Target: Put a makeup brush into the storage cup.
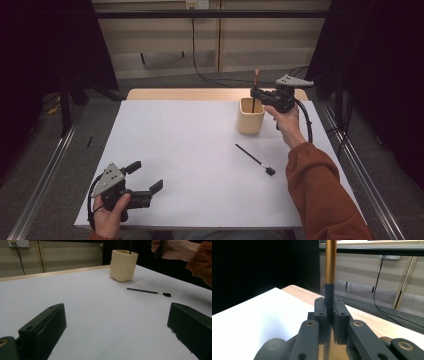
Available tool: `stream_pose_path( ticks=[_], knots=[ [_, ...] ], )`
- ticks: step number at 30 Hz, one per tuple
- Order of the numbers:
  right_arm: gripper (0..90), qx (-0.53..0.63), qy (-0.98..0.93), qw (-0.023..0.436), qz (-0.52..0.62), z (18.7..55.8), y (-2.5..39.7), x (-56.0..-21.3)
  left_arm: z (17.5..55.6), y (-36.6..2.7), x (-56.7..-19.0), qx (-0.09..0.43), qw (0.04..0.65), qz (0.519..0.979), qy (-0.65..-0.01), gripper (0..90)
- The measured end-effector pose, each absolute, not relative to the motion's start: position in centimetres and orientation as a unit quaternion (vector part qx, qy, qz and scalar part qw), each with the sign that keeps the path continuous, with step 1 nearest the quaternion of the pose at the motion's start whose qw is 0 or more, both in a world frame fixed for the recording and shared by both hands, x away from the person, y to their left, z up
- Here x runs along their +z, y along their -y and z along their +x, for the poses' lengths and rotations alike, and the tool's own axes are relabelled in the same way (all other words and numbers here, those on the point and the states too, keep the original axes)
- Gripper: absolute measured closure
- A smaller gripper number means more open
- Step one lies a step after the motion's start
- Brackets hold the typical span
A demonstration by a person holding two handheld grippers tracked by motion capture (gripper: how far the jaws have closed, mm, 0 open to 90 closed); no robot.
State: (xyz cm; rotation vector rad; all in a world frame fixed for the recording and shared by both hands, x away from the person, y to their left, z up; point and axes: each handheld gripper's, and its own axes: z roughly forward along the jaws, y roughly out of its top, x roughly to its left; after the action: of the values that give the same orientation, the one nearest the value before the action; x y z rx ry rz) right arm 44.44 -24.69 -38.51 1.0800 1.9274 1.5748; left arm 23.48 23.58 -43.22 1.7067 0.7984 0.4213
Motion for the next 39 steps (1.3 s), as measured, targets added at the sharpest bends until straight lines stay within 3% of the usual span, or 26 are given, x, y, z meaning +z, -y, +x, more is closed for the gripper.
stream_pose_path(
  ticks=[33,39],
  knots=[
    [82.7,0.553,-0.704,0.197,0.400,44.0,24.8,-41.9,23.7,-23.6,-43.4,0.178,0.568,0.729,-0.337,2.6],
    [69.7,0.552,-0.702,0.194,0.406,44.0,24.8,-41.9,23.7,-23.6,-43.4,0.177,0.566,0.732,-0.335,2.6]
  ],
)
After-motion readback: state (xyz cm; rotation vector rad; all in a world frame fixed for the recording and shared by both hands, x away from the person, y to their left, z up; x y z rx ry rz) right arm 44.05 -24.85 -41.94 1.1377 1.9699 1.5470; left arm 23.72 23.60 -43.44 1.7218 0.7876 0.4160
